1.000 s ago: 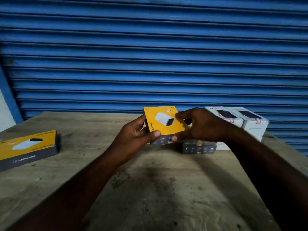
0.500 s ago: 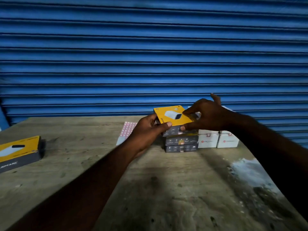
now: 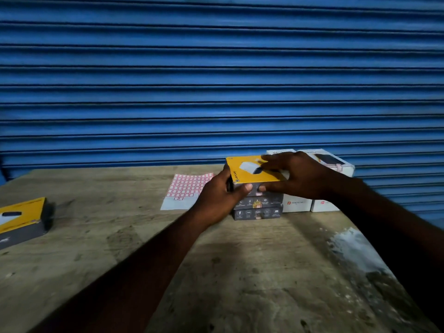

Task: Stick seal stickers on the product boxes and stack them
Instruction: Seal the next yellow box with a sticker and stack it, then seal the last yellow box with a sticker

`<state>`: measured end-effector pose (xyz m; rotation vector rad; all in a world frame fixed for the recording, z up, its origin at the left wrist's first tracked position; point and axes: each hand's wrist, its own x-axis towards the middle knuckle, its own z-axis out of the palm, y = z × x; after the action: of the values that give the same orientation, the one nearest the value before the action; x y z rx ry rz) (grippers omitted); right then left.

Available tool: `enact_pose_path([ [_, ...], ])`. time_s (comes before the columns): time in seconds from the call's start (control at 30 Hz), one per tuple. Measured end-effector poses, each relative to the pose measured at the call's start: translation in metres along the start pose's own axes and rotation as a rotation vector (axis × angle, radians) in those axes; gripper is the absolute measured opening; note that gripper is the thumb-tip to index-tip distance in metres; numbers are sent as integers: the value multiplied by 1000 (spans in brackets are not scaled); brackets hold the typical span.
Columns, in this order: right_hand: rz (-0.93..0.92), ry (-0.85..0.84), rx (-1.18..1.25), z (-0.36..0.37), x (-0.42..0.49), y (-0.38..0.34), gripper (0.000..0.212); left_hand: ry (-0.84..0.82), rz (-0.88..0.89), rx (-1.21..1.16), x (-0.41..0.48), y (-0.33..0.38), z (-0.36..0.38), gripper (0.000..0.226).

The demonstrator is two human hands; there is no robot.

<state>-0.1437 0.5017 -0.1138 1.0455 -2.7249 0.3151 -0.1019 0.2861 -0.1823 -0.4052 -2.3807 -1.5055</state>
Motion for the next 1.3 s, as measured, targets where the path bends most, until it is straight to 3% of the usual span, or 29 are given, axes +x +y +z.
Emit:
enact_pose_path([
  [0.23, 44, -19, -22, 4, 0, 1, 69, 54, 32, 100, -2, -1, 9, 60],
  [0.37, 101, -49, -51, 4, 4, 1, 80, 40, 25, 132, -1, -1, 9, 52],
  [0.53, 103, -75, -54, 2, 2, -8, 61, 21, 26, 155, -3, 2, 3, 48],
  [0.67, 89, -14, -51, 0, 2, -30, 77, 114, 33, 181, -18, 0, -11, 42],
  [0.77, 18, 101, 7, 4, 6, -67, 69, 228, 16, 167, -39, -3, -38, 49],
  [0.9, -108, 189, 109, 30, 20, -125, 53, 377, 15, 129, -83, -2, -90, 29],
  [1.07, -171, 123, 308, 77, 47, -212, 47, 535, -49, 333, -149, -22, -179, 21],
  [1.3, -244, 2, 486, 140, 105, -326, 57, 714, -154, 697, -227, -56, -282, 25],
])
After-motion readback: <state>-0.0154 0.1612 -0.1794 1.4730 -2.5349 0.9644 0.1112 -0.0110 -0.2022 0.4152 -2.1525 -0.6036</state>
